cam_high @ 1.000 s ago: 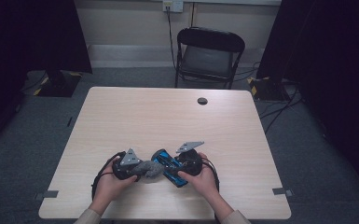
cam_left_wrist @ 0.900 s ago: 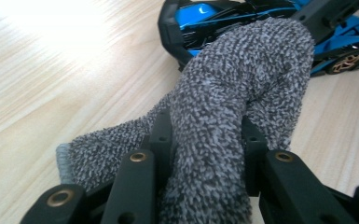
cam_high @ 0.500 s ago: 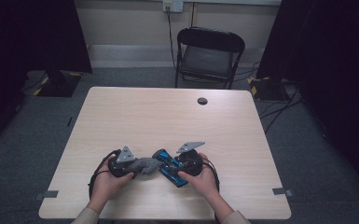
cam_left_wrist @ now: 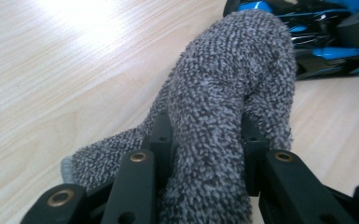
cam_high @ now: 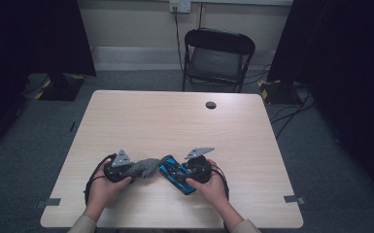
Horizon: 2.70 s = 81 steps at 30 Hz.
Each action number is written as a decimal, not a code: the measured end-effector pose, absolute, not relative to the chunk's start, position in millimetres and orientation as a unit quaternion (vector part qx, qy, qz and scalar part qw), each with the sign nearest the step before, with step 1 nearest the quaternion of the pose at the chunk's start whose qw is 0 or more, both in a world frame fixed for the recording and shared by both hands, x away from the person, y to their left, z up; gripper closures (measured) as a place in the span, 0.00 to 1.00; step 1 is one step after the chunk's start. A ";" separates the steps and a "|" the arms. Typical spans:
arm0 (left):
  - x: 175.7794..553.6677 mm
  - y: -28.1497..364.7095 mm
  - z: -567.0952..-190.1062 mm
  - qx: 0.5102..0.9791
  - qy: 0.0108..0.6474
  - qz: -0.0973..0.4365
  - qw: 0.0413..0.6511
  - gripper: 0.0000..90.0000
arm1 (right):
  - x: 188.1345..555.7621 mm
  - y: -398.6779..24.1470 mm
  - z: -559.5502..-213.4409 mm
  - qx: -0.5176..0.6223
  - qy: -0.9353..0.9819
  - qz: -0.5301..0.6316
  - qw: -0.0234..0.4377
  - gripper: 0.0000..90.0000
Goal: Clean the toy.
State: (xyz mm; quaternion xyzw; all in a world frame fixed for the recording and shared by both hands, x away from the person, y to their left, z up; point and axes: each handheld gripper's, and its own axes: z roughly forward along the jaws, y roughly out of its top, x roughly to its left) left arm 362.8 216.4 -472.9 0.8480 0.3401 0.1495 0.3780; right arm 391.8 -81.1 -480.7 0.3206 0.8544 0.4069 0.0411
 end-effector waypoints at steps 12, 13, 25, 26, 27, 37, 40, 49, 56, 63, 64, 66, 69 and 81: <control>329.9 198.2 -465.8 0.870 0.279 0.092 0.396 0.75 | 392.5 -80.8 -480.5 0.321 0.855 0.406 0.040 0.42; 327.4 194.3 -466.1 0.872 0.273 0.089 0.396 0.75 | 392.5 -80.7 -480.5 0.321 0.855 0.405 0.039 0.42; 317.6 132.6 -478.4 0.898 0.200 0.046 0.389 0.75 | 392.7 -80.4 -480.0 0.321 0.856 0.403 0.039 0.42; 318.1 129.1 -479.6 0.900 0.197 0.045 0.387 0.74 | 392.8 -80.4 -480.0 0.321 0.856 0.403 0.039 0.42; 319.4 127.0 -480.1 0.901 0.197 0.046 0.384 0.75 | 392.6 -80.5 -480.2 0.321 0.856 0.404 0.039 0.42; 328.9 129.3 -480.8 0.897 0.215 0.069 0.380 0.74 | 391.7 -81.1 -480.7 0.321 0.855 0.406 0.041 0.42; 332.4 136.8 -480.4 0.893 0.232 0.076 0.378 0.75 | 391.6 -81.2 -480.8 0.321 0.854 0.407 0.041 0.42; 344.3 157.8 -480.8 0.884 0.263 0.091 0.375 0.75 | 391.9 -81.1 -480.7 0.321 0.854 0.407 0.040 0.42; 348.8 165.4 -480.6 0.880 0.275 0.096 0.374 0.75 | 391.7 -81.3 -480.9 0.321 0.854 0.407 0.040 0.42; 354.4 180.5 -480.1 0.869 0.302 0.109 0.376 0.75 | 391.4 -81.7 -481.0 0.320 0.854 0.408 0.041 0.42; 355.6 183.3 -480.0 0.867 0.307 0.111 0.377 0.75 | 391.4 -81.7 -481.1 0.320 0.854 0.408 0.041 0.42; 356.9 186.1 -480.0 0.863 0.315 0.112 0.379 0.75 | 391.3 -81.7 -481.2 0.320 0.854 0.409 0.042 0.42; 359.6 190.8 -479.1 0.860 0.321 0.117 0.379 0.75 | 391.3 -81.8 -481.2 0.320 0.854 0.409 0.042 0.42; 362.9 205.4 -476.3 0.851 0.339 0.126 0.381 0.75 | 391.3 -82.1 -481.6 0.320 0.853 0.411 0.041 0.42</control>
